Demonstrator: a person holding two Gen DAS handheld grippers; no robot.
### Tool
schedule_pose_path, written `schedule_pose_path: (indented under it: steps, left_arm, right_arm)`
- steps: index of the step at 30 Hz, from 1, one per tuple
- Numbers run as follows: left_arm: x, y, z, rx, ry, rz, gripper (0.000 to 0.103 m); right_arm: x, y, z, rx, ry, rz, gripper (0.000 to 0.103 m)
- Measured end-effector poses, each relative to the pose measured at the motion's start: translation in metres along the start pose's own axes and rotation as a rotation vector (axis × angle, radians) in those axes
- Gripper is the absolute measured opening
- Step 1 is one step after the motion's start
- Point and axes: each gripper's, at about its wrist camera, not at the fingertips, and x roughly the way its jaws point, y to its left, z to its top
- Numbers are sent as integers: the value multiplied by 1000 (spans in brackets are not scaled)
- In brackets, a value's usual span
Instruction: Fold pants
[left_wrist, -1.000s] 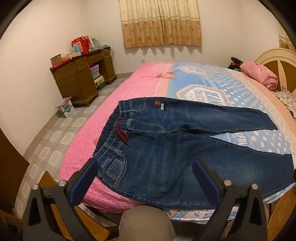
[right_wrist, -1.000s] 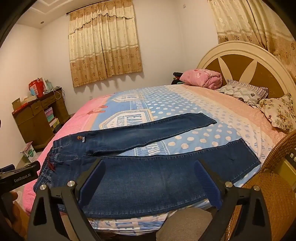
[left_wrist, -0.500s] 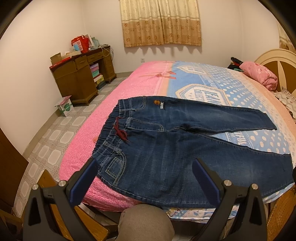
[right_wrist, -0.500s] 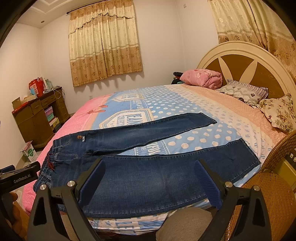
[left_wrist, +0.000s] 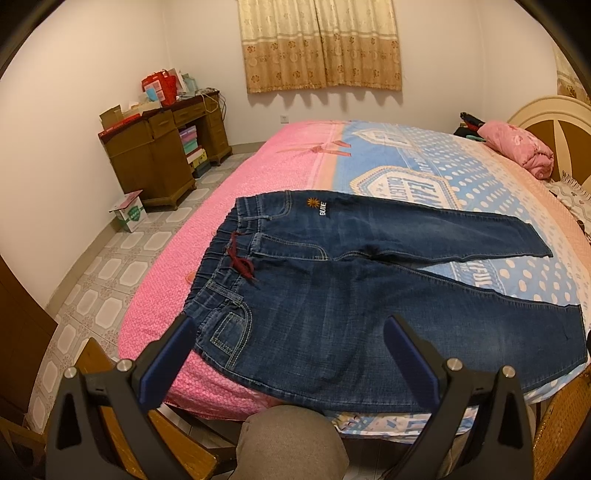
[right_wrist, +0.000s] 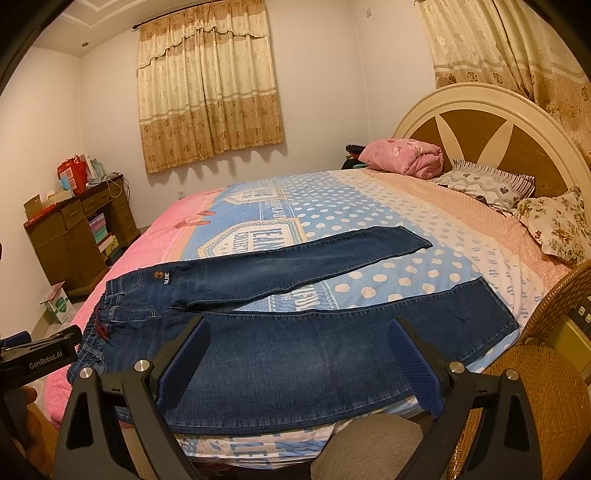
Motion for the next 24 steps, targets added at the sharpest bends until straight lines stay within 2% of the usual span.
schedule_pose_path:
  steps: [24]
  left_arm:
    - [0,0,-1,1,2,1,103]
  right_arm:
    - [-3,1,2,-7,-1,1,97]
